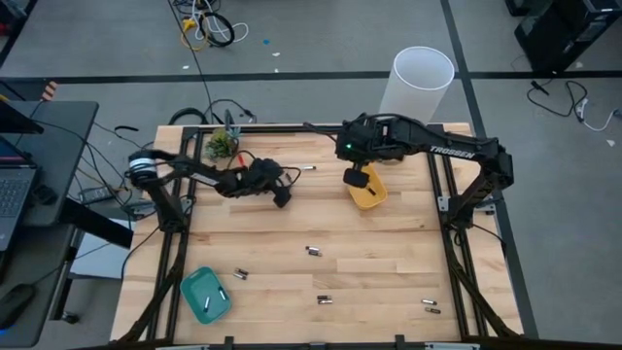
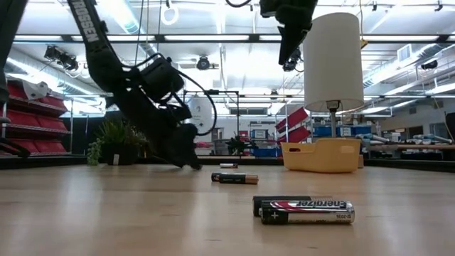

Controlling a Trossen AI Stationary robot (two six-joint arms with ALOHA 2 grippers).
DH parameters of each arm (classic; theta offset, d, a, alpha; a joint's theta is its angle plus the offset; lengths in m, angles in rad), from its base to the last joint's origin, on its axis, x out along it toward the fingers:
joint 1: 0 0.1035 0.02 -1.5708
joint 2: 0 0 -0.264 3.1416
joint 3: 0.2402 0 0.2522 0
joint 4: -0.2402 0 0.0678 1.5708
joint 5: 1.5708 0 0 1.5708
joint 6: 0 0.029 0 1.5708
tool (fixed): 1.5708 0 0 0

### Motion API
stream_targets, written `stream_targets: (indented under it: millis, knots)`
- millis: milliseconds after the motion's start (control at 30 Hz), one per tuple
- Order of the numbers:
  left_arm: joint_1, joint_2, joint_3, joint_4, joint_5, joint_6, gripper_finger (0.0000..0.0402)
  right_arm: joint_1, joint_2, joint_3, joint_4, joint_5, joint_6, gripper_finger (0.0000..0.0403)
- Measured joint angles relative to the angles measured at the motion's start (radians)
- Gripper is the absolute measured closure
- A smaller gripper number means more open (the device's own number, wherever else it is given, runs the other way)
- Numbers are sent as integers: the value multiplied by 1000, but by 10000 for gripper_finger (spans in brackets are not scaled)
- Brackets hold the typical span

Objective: Sort batteries
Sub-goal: Put the black battery into the yellow bin

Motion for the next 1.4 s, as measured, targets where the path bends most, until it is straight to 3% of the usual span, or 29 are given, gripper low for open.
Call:
stream_targets:
  millis: [133,233,400,767,1233,1300,1400]
  knots:
    - [24,-117,-7,-145,-69,37,10,-16,-5,0,-2,-3,-8,403]
    - [33,-147,-4,-168,-49,47,10,-24,-9,0,0,-3,-9,403]
    - [34,-109,-2,-102,13,21,10,-31,-8,0,21,-5,-10,403]
    - [31,42,1,134,44,30,10,-32,-8,0,17,-51,-12,403]
    - [32,77,3,184,27,28,11,-32,-8,0,17,-51,-12,403]
    - [32,77,3,184,27,27,22,-32,-8,0,17,-51,-12,403]
    - [33,77,3,187,23,24,72,-32,-8,0,17,-51,-11,403]
